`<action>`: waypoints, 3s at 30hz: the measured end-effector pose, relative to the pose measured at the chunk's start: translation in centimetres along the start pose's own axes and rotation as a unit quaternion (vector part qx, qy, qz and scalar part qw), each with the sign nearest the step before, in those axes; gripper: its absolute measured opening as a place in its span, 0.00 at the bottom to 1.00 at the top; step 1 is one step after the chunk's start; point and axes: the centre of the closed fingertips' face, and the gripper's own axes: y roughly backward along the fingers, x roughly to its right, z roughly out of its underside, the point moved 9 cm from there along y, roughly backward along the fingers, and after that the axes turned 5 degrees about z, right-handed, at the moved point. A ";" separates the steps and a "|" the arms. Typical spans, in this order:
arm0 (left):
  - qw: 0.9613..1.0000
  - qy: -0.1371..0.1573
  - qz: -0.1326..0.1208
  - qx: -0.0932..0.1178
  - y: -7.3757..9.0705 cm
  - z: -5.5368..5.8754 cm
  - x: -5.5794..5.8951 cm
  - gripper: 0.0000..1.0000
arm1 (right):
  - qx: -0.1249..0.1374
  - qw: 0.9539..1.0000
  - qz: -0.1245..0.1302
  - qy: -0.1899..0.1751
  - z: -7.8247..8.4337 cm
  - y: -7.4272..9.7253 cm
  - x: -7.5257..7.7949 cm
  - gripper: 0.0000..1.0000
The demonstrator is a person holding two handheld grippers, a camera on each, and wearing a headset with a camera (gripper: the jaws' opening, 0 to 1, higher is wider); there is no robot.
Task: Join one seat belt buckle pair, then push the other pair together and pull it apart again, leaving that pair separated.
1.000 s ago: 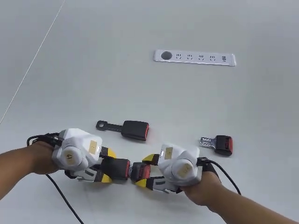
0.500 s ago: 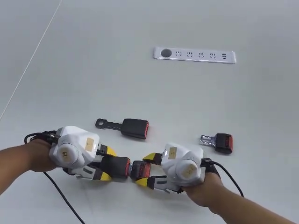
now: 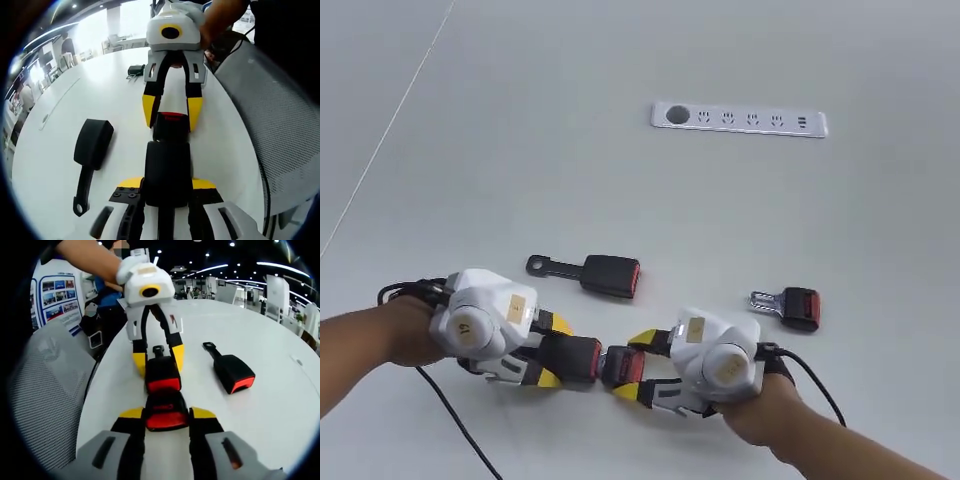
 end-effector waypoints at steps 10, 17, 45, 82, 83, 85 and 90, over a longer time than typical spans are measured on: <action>0.999 0.025 -0.022 -0.029 -0.4 -0.9 0.7 0.39 | -0.023 0.999 0.030 0.006 -0.5 0.4 -0.3 0.58; 0.996 0.050 -0.068 0.020 1.0 -3.1 1.8 0.66 | -0.007 0.998 0.068 0.009 -1.5 3.2 -0.5 0.71; 0.978 0.110 -0.154 0.089 4.7 -6.4 3.4 0.79 | -0.003 0.987 0.141 -0.081 4.7 17.7 -1.2 0.72; 0.995 0.032 -0.091 0.020 3.3 -6.0 -7.8 0.78 | -0.075 0.991 0.084 -0.072 6.9 17.3 11.7 0.72; 0.996 0.028 -0.087 0.017 2.9 -6.0 -7.9 0.77 | -0.081 0.991 0.083 -0.069 7.0 17.1 11.8 0.72; 0.996 0.026 -0.080 0.011 2.2 -5.8 -8.3 0.76 | -0.088 0.991 0.077 -0.070 7.4 16.8 12.1 0.72; 0.997 0.021 -0.073 0.003 1.0 -5.4 -9.2 0.72 | -0.101 0.990 0.063 -0.080 7.8 16.2 12.4 0.70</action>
